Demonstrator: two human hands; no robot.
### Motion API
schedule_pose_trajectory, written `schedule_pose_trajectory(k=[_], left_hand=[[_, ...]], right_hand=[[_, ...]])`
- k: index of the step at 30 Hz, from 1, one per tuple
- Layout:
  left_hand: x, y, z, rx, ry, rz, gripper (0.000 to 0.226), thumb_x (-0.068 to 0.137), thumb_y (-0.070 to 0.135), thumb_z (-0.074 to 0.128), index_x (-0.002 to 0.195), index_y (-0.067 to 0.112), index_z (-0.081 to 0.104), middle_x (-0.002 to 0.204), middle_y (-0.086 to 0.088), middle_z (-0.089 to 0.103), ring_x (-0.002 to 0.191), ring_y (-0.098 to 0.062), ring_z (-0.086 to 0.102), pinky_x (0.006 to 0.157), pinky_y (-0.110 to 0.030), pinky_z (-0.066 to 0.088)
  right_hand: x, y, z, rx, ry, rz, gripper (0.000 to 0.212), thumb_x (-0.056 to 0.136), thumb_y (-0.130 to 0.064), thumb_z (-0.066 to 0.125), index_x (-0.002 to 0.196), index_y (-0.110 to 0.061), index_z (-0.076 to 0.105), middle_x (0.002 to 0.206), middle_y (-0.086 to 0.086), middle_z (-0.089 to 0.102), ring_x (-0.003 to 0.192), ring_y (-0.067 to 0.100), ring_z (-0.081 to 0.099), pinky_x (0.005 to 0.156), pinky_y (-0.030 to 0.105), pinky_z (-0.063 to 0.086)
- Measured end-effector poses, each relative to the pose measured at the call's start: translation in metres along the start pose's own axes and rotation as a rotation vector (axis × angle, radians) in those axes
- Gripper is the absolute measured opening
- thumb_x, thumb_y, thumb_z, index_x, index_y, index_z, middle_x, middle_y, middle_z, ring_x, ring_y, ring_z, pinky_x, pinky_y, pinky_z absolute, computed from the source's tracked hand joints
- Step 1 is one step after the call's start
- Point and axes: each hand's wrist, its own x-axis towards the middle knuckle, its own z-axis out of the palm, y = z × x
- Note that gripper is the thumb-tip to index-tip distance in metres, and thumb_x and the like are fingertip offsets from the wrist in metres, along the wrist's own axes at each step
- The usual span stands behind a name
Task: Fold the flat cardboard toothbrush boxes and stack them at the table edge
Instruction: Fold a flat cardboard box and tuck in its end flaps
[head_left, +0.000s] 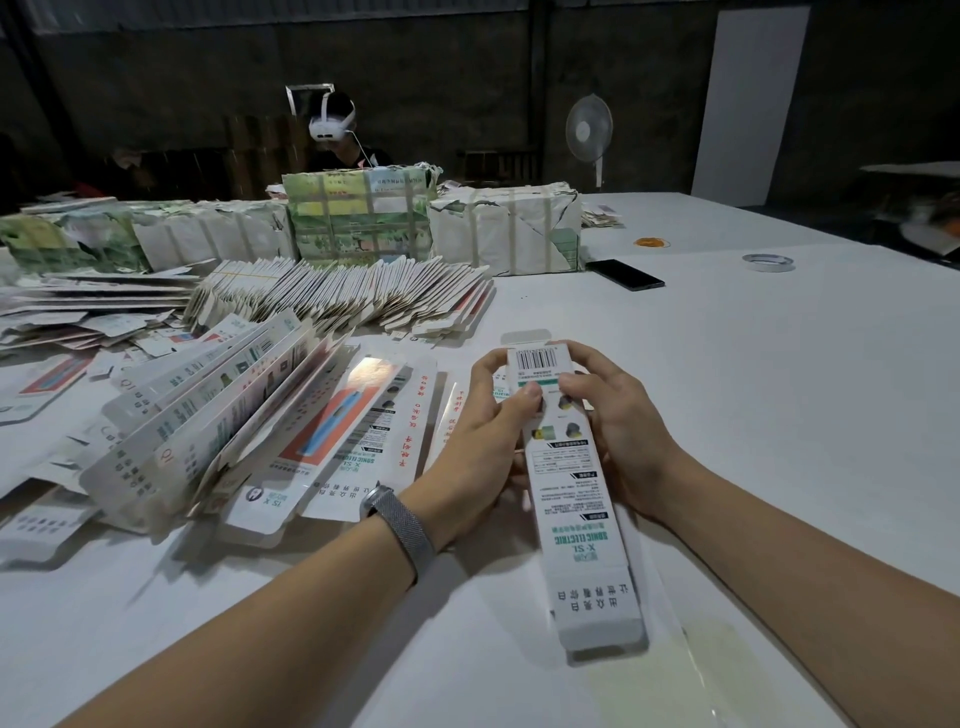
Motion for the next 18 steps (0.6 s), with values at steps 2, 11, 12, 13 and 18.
schedule_pose_trajectory(k=[2,11,12,13,18], left_hand=[[0.0000,-0.0007,-0.0007,-0.002,-0.008,0.006,0.043,0.093,0.034,0.052,0.133,0.029,0.037,0.094,-0.001,0.077,0.079,-0.020,0.073,0.067,-0.040,0.061],[0.0027,-0.0023,-0.0020,0.004,-0.003,-0.026,0.050,0.093,0.037,0.052,0.140,0.031,0.036,0.095,-0.003,0.077,0.081,-0.023,0.073,0.073,-0.041,0.060],[0.0026,-0.0025,-0.0020,-0.002,-0.003,-0.029,0.052,0.093,0.037,0.053,0.141,0.031,0.035,0.095,-0.002,0.077,0.082,-0.023,0.073,0.072,-0.040,0.059],[0.0025,-0.0026,-0.0021,-0.010,-0.004,-0.032,0.053,0.092,0.036,0.053,0.141,0.031,0.034,0.096,-0.003,0.077,0.082,-0.023,0.073,0.071,-0.039,0.059],[0.0022,-0.0017,-0.0022,-0.022,-0.022,-0.049,0.052,0.093,0.036,0.054,0.140,0.029,0.035,0.094,-0.004,0.076,0.078,-0.023,0.072,0.064,-0.036,0.058]], right_hand=[[0.0008,0.0002,0.0001,-0.010,0.006,0.001,0.026,0.091,-0.019,0.053,0.104,-0.032,0.071,0.107,0.016,0.074,0.077,0.029,0.070,0.065,0.039,0.059],[0.0052,0.0055,0.0010,0.007,0.056,-0.044,0.025,0.081,-0.021,0.057,0.101,-0.029,0.069,0.107,0.008,0.074,0.083,0.024,0.072,0.069,0.040,0.060],[0.0056,0.0060,0.0009,0.026,0.062,-0.044,0.026,0.081,-0.019,0.058,0.106,-0.025,0.066,0.107,0.007,0.074,0.084,0.023,0.072,0.070,0.038,0.061],[0.0056,0.0062,0.0009,0.043,0.069,-0.047,0.027,0.084,-0.016,0.058,0.109,-0.021,0.063,0.108,0.007,0.074,0.086,0.024,0.072,0.071,0.038,0.062],[0.0050,0.0058,0.0001,0.048,0.111,-0.074,0.029,0.095,0.004,0.050,0.109,-0.020,0.060,0.122,0.011,0.066,0.091,0.028,0.070,0.079,0.048,0.058]])
